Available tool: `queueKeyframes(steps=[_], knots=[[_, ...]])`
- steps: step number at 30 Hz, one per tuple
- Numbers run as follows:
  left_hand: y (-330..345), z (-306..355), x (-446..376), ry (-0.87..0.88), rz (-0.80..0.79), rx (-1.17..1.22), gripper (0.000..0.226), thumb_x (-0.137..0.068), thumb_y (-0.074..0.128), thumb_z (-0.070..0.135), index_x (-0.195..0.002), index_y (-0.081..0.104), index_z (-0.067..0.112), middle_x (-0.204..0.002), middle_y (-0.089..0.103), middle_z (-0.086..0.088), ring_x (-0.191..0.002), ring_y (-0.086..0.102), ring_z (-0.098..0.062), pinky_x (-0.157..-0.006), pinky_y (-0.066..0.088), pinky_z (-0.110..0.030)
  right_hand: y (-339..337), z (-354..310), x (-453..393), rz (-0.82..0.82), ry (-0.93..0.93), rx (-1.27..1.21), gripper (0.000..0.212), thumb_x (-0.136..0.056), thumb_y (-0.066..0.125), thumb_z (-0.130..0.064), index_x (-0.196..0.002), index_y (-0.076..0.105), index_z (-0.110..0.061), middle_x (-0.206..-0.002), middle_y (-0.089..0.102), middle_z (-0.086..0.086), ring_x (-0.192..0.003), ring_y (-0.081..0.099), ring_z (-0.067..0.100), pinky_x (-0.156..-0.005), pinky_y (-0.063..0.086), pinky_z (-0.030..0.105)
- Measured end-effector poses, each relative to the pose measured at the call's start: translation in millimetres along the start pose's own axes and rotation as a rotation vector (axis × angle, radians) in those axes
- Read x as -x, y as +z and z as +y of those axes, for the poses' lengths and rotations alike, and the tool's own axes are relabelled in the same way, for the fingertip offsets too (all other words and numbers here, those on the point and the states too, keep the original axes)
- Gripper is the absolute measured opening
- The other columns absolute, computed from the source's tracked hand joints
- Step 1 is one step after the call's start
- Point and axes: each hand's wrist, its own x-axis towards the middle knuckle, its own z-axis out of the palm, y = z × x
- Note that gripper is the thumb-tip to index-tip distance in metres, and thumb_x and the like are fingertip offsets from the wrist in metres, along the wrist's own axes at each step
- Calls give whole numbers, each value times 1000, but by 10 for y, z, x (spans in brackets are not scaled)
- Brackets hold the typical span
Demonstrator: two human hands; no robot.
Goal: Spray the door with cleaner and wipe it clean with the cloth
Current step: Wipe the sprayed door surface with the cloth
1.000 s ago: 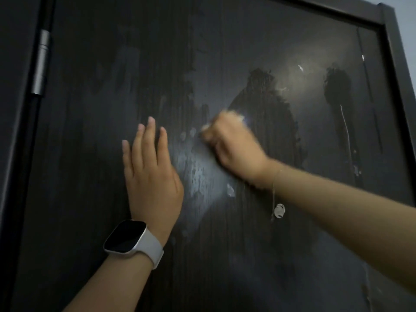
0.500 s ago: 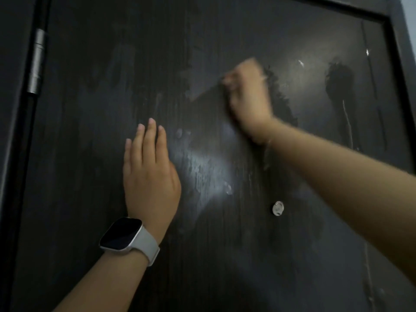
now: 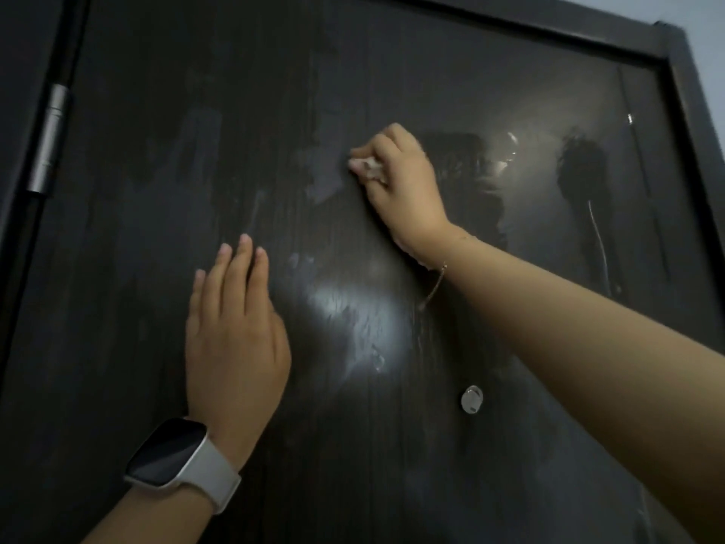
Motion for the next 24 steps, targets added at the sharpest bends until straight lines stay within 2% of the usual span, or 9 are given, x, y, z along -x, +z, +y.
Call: queueKeyframes(steps=[4, 6, 8, 11, 15, 17, 20, 22, 24], knots=[[-7, 6, 1, -2, -16, 9, 52, -96, 31, 14, -145, 38, 0, -154, 32, -15, -145, 26, -30, -119, 20, -50, -466, 777, 16, 243, 360, 102, 13, -88, 58, -15, -91, 68, -8, -101, 59, 13, -97, 58, 27, -82, 38, 23], [2, 25, -1, -3, -16, 0, 51, -95, 32, 13, -144, 39, -1, -154, 33, -15, -145, 27, -30, -119, 20, -49, -658, 1041, 106, 273, 494, 130, 15, -91, 56, -13, -94, 67, -5, -108, 58, 15, -102, 57, 29, -81, 33, 17], [-12, 62, -3, -29, -19, -16, 52, -94, 31, 13, -143, 40, -2, -153, 34, -16, -144, 27, -31, -119, 19, -49, -745, 1166, 192, 269, 509, 146, 15, -93, 56, -14, -93, 65, -2, -109, 57, 17, -104, 55, 30, -81, 30, 15], [-41, 269, -42, -55, -17, -27, 53, -93, 30, 14, -143, 39, -2, -154, 32, -17, -144, 26, -31, -119, 17, -50, -790, 1173, 295, 246, 420, 154, 16, -92, 55, -13, -96, 65, -1, -107, 56, 20, -104, 53, 33, -84, 32, 20], [180, 993, -282, 152, 42, 27, 50, -93, 40, 8, -142, 43, 2, -152, 37, -13, -142, 32, -28, -119, 20, -46, -897, 1247, 440, 114, 238, 105, 19, -89, 56, -7, -105, 65, -2, -106, 56, 19, -103, 52, 32, -87, 32, 21], [384, 1415, -500, 163, 56, 62, 48, -93, 39, 11, -141, 46, 4, -151, 39, -12, -141, 35, -27, -117, 25, -47, -981, 1355, 418, 76, 165, 80, 18, -91, 57, -8, -105, 66, -2, -103, 57, 18, -101, 54, 32, -87, 36, 26], [676, 1869, -743, 129, 60, 68, 50, -95, 32, 18, -141, 46, 5, -152, 39, -11, -142, 34, -27, -117, 26, -46, -1091, 1560, 294, 184, 283, 17, 20, -91, 60, -13, -108, 65, -5, -108, 61, 13, -103, 57, 29, -88, 39, 28], [821, 1990, -775, 110, 53, 19, 52, -95, 29, 20, -142, 45, 5, -153, 38, -11, -143, 32, -26, -118, 25, -46, -1124, 1665, 195, 257, 424, -58, 21, -91, 63, -19, -109, 65, -9, -112, 63, 7, -105, 57, 22, -88, 40, 24], [894, 1999, -751, 110, 50, -39, 52, -96, 30, 21, -143, 43, 6, -153, 38, -10, -143, 32, -25, -118, 25, -45, -1068, 1688, 123, 289, 453, -60, 18, -90, 63, -18, -106, 67, -10, -110, 63, 8, -103, 58, 24, -83, 36, 21]])
